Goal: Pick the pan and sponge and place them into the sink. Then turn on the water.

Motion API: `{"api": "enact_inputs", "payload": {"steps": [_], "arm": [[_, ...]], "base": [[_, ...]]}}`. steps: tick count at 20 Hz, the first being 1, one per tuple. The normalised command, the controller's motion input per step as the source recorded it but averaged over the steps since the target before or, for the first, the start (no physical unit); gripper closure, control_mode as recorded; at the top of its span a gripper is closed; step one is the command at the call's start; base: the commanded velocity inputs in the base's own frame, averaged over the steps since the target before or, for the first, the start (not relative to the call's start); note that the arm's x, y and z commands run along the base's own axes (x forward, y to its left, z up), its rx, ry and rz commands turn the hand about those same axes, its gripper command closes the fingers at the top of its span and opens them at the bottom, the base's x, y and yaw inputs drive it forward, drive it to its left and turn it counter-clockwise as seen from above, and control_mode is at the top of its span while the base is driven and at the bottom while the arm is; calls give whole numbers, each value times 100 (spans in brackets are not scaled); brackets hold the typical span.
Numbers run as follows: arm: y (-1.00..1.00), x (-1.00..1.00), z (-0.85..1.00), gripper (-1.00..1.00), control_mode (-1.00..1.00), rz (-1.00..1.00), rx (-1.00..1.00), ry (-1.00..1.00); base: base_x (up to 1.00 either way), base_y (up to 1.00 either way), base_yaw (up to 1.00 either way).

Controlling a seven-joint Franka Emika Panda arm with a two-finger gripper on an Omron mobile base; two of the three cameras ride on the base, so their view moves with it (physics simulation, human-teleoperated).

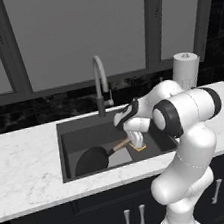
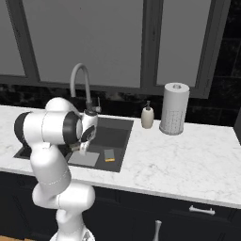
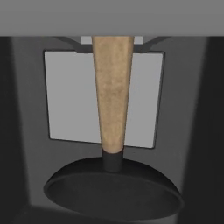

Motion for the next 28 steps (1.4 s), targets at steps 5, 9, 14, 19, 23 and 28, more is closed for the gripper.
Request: {"api": "enact_inputs", "payload": {"steps": [5, 9, 14, 19, 23, 28], "arm": [[-6, 5, -17, 100, -100, 0, 0, 0], [-4, 24, -11, 100, -100, 0, 0, -1], [-10, 45, -31, 100, -100, 0, 0, -3], [-4, 33, -23, 100, -100, 0, 0, -3], [0, 3, -16, 100, -100, 0, 0, 0], [0, 0, -15, 100, -100, 0, 0, 0]], "base": [[0, 0, 0], [0, 0, 0], [0, 0, 0], [0, 0, 0], [0, 0, 0], [0, 0, 0]]}}
